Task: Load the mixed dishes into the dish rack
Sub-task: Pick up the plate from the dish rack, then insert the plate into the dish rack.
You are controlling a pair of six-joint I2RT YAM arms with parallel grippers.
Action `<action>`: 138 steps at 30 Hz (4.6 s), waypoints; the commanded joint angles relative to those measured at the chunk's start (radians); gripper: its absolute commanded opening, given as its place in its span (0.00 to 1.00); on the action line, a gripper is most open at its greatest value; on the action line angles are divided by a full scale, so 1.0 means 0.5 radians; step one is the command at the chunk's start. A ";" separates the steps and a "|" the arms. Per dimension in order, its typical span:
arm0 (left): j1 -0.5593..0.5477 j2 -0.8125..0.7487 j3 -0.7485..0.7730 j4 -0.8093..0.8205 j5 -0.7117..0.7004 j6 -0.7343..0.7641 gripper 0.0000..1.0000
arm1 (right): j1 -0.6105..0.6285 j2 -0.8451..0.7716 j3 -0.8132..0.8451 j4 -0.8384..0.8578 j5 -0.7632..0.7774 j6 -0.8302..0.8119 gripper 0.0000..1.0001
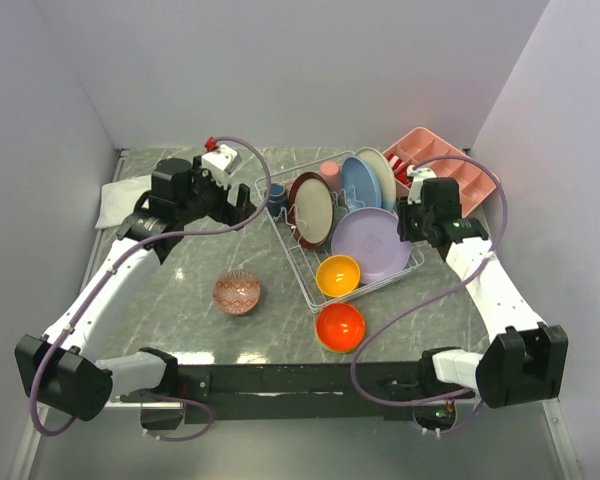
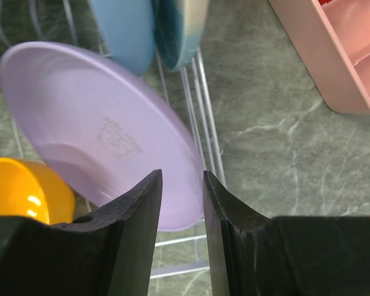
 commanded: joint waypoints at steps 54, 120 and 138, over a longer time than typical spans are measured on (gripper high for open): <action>0.038 -0.207 -0.026 0.132 0.075 -0.053 0.96 | 0.760 0.124 0.657 -0.200 1.739 0.405 0.00; 0.038 -0.545 -0.205 0.254 0.228 -0.274 0.96 | 1.208 0.756 0.464 1.315 2.902 -1.347 0.00; 0.038 -0.673 -0.303 0.316 0.201 -0.283 0.96 | 1.217 1.244 0.684 1.481 2.979 -1.519 0.00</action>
